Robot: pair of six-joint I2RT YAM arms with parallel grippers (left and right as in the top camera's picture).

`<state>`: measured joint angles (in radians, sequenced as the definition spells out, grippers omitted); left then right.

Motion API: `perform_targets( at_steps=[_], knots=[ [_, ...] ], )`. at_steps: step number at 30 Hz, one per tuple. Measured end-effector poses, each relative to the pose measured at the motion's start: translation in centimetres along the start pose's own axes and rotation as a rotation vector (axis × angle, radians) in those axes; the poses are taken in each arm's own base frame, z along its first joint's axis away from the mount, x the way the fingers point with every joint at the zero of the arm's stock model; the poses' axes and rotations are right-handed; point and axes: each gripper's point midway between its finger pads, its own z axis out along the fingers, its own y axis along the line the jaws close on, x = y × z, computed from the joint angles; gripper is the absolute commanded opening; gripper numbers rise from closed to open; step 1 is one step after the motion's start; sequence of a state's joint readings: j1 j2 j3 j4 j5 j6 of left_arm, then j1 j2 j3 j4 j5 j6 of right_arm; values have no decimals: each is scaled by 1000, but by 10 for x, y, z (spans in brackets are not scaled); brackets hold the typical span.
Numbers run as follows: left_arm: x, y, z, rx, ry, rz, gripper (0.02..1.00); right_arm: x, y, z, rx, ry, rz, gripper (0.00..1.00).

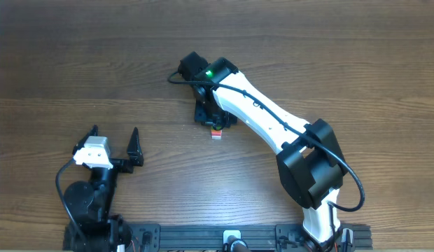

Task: Stack Cubes

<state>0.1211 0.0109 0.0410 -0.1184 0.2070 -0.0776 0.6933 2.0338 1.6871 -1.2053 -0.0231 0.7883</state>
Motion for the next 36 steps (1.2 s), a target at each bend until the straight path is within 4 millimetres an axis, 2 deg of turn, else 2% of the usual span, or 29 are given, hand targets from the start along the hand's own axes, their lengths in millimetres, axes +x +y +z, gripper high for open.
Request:
perform_targets(
  at_steps=[5,10,15,22,26,36],
  knots=[
    [0,0,0,0,0,0,1000,-1,1,0,-2,-2,2,279],
    [0,0,0,0,0,0,1000,-1,1,0,-2,-2,4,327],
    [0,0,0,0,0,0,1000,-1,0,0,0,-5,16,467],
    [0,0,0,0,0,0,1000,-1,0,0,3,-7,19,544],
    [0,0,0,0,0,0,998,-1,0,0,3,-7,21,717],
    [0,0,0,0,0,0,1000,0,-2,-3,12,1,-22,910]
  ],
)
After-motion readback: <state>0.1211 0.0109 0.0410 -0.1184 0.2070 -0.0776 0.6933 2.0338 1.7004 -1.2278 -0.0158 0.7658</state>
